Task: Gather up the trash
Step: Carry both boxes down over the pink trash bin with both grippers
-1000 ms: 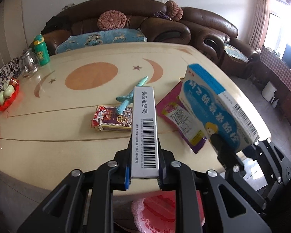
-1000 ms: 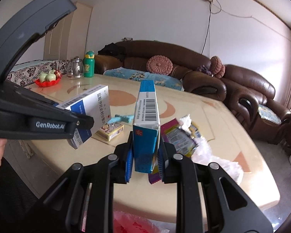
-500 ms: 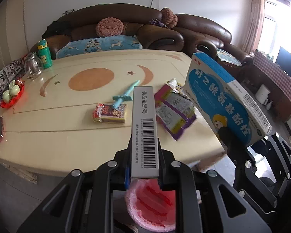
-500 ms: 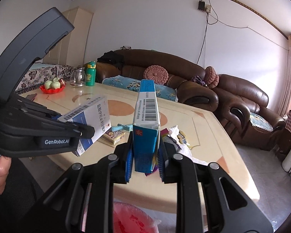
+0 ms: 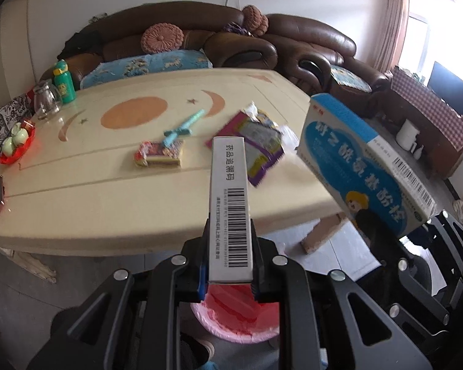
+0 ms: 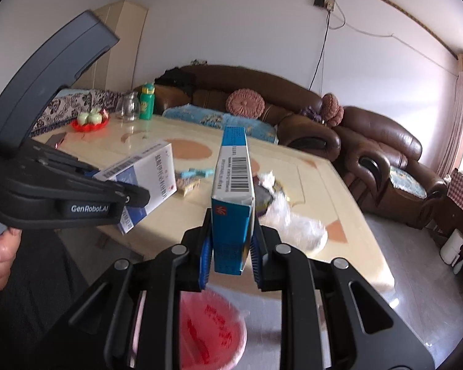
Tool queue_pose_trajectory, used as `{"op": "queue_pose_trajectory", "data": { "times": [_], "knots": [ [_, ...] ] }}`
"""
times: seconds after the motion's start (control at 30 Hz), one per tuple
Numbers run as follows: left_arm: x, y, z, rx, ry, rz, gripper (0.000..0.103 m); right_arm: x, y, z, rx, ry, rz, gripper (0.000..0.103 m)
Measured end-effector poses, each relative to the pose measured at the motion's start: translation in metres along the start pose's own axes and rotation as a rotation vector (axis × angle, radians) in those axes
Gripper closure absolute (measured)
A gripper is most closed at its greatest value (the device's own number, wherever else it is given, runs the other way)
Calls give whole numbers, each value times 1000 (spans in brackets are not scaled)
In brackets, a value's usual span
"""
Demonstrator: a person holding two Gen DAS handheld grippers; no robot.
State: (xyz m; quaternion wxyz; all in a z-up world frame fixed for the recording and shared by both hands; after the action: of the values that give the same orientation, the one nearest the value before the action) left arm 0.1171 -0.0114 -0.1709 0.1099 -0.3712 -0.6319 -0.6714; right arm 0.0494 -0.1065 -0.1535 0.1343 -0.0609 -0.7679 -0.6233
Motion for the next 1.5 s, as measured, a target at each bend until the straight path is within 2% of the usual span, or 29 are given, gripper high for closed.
{"op": "queue_pose_trajectory", "data": {
  "times": [0.33, 0.57, 0.9, 1.5],
  "knots": [
    [-24, -54, -17, -7, -38, 112, 83, 3, -55, 8, -2, 16, 142, 81],
    [-52, -81, -12, 24, -28, 191, 83, -5, -86, 13, -5, 28, 224, 81],
    [-91, -121, -4, 55, -16, 293, 83, -38, -141, 25, -49, 72, 373, 81],
    [-167, -174, 7, 87, -13, 464, 83, -98, -235, 36, -112, 120, 640, 81]
  ]
}}
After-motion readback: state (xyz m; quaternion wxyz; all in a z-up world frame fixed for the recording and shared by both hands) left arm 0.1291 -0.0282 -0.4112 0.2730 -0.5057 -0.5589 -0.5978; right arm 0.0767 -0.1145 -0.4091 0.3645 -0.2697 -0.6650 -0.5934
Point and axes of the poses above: each gripper's, at about its wrist camera, not at the fingertips, and x roughly against the way its jaws point, z to its left, y to its top, the point moved 9 cm from there along -x, roughly the way its jaws point, and after that the axes turned 9 degrees about -z, right-handed, at the moved point
